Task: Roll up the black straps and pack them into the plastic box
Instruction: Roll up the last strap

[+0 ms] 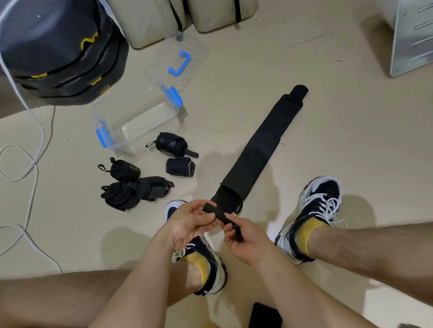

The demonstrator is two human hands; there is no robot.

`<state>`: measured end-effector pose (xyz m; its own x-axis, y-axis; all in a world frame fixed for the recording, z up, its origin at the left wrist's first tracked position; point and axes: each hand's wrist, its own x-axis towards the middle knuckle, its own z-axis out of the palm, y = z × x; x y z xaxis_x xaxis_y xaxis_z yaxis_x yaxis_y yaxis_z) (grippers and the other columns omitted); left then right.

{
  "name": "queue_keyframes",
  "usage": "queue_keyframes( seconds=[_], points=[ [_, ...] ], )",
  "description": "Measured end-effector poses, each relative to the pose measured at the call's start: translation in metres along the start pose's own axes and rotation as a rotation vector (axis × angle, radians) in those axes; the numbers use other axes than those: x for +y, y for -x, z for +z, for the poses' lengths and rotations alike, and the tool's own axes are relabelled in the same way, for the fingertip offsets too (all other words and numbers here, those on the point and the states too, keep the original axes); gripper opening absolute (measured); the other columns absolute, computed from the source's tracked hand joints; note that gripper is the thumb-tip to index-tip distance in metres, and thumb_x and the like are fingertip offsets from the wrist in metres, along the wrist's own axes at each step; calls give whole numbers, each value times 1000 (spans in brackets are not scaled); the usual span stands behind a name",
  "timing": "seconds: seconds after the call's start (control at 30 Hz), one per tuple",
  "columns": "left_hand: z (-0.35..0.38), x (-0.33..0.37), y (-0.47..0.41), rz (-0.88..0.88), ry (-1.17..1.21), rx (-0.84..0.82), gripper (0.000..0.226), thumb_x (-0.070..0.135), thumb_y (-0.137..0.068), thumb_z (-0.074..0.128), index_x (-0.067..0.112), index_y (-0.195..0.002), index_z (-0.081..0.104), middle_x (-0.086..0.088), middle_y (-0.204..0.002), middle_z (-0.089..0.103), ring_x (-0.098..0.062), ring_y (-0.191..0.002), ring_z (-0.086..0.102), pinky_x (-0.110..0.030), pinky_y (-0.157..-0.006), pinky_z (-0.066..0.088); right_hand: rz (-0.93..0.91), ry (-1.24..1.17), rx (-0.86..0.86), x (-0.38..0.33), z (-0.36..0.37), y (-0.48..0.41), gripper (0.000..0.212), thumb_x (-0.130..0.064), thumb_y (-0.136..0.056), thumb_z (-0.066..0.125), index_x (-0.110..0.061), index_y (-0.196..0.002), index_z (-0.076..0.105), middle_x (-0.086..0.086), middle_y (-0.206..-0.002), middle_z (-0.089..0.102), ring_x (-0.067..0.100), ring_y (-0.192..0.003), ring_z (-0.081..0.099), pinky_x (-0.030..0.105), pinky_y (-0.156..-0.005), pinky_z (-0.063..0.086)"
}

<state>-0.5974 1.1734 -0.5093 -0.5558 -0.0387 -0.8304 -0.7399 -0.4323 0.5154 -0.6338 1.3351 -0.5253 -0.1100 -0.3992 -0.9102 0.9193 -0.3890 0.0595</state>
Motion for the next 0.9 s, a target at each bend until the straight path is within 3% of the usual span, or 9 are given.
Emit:
queue_keyframes(
  seconds=[0.1,0.2,0.3,0.37,0.43,0.53,0.73,0.83,0.9],
  points=[
    [2,-3,-5,38,-104,81,17,2,-85,72,5,-102,70,-10,-79,69,-17,-70,71,-21,-66,59,-3,111,-1,-1,1,0,7,-10,-101,52,-8,-104,59,13,-74,60,5,-38,46,12,-36,36],
    [4,-6,-11,69,-210,175,20,12,-85,76,1,-100,69,-10,-80,71,-18,-72,70,-23,-68,59,-60,357,26,0,1,-1,22,-25,-104,50,-7,-106,62,9,-73,61,5,-44,37,13,-39,28],
    [6,-7,-15,99,-296,266,24,16,-83,80,-1,-92,68,-13,-75,69,-16,-62,66,-25,-65,57,-153,545,57,2,3,2,41,-43,-96,61,-4,-107,69,5,-83,63,9,-60,46,18,-48,35],
    [9,-6,-16,113,-327,318,20,15,-82,81,2,-83,66,-11,-67,65,-13,-53,63,-24,-60,54,-188,586,73,4,3,1,34,-38,-94,66,-6,-106,72,4,-92,68,13,-77,58,21,-59,45],
    [13,-5,-15,119,-312,343,18,10,-84,78,6,-84,61,-10,-65,64,-11,-48,62,-22,-54,52,-208,495,80,6,3,0,24,-24,-96,65,-3,-106,70,11,-101,71,17,-87,64,25,-68,53],
    [17,-6,-12,133,-302,308,15,4,-89,70,8,-93,56,-14,-67,61,-14,-45,59,-21,-47,50,-170,214,64,8,4,1,17,-7,-96,62,4,-110,64,21,-104,71,23,-86,70,24,-59,57],
    [12,-1,-7,34,-186,146,6,7,-91,70,7,-97,70,-10,-70,65,-18,-57,65,-22,-58,56,-133,90,109,10,5,-5,26,2,-95,59,7,-121,59,23,-105,64,25,-83,65,22,-51,56],
    [0,4,-4,-30,-75,6,20,-4,-90,66,2,-109,67,-14,-80,68,-25,-78,73,-23,-66,60,-108,75,124,6,6,-6,15,3,-95,59,9,-109,61,24,-95,63,20,-61,67,20,-45,53],
    [-4,4,-7,-23,-107,24,19,-4,-89,66,0,-108,67,-15,-86,69,-24,-80,72,-21,-66,59,-94,100,127,5,6,-5,8,5,-95,58,9,-100,62,22,-84,61,16,-48,64,19,-43,52]
  ],
)
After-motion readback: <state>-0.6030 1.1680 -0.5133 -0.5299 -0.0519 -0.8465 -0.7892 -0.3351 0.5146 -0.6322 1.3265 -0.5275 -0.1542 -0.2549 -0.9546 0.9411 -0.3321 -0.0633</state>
